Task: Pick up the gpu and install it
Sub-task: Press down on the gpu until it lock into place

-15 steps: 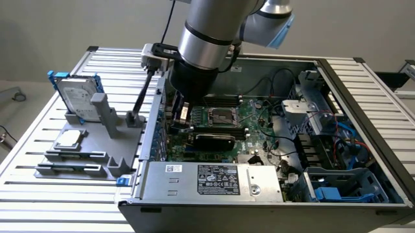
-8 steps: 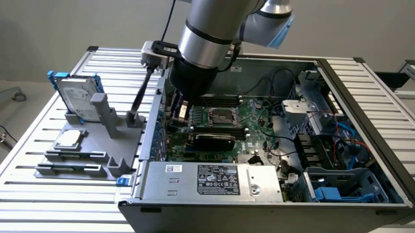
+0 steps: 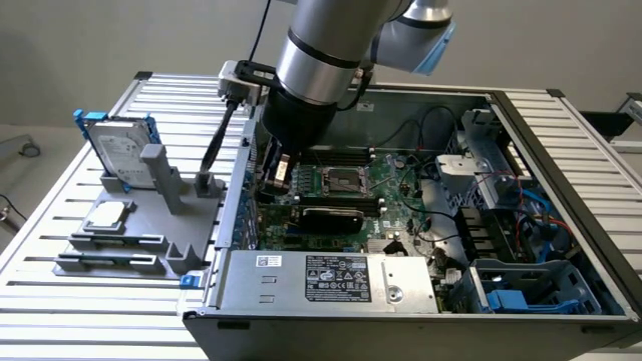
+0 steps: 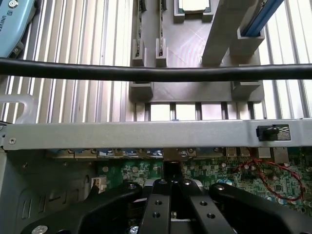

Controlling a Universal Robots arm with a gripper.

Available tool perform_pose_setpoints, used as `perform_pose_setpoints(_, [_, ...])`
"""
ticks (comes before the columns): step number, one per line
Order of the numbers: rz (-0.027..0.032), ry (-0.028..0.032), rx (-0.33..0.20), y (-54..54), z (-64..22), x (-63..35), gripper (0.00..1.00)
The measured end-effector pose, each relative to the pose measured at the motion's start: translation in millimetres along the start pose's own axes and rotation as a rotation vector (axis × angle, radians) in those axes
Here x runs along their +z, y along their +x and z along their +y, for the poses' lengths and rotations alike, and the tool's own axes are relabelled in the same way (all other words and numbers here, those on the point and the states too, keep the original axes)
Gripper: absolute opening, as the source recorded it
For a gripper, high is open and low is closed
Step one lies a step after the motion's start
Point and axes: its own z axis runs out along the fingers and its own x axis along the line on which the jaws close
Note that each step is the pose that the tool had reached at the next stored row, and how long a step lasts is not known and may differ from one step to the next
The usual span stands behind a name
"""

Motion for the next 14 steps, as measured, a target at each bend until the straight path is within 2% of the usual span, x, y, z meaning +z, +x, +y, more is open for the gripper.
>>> perform_pose_setpoints(2, [-0.0004,-0.0049,0.003,-0.1,0.5,-1.3,0.11])
perform_pose_setpoints(5, [-0.0015,-0.0089,0.007,-0.3,0.9,-2.4,0.11])
perform_pose_setpoints(14, [-0.0012,-0.0135,0.02,-0.5,1.1,-3.3,0.11])
